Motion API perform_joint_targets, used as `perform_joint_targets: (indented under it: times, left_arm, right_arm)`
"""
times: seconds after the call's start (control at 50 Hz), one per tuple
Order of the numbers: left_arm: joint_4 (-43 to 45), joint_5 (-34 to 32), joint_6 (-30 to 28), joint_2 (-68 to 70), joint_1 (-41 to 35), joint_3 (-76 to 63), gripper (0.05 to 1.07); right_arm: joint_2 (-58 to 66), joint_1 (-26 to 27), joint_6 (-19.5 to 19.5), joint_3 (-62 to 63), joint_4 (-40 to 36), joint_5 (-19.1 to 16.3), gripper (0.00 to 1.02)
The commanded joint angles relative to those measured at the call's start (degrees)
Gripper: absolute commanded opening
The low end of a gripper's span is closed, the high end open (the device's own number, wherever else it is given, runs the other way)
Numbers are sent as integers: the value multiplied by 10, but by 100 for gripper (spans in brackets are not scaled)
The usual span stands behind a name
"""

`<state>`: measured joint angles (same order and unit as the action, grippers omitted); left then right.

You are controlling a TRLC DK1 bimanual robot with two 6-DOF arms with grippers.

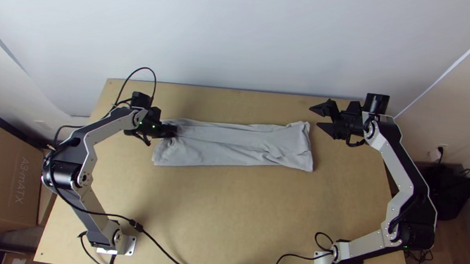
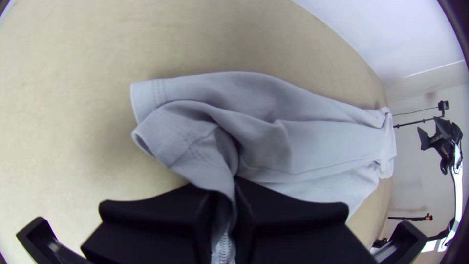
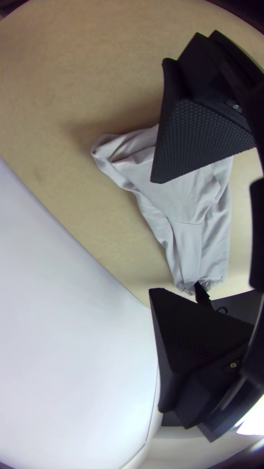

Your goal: Fold the t-shirt

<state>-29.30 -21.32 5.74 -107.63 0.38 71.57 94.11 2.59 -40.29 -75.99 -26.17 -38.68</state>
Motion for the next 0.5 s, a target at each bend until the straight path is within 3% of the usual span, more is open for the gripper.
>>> perform_joint_targets:
  times: [0.0,0.28,0.48]
  left_arm:
    - [-29,6,-36,31,62,-25,8]
    - [-171,5,-174,30,259,72,8]
    - [-343,5,-200,35,290,218,8]
  right_arm:
    - [-20,7,-9,21,-1,-9,99]
    - [-18,5,-7,28,3,-9,99]
    - [-15,-1,-8,22,5,-9,99]
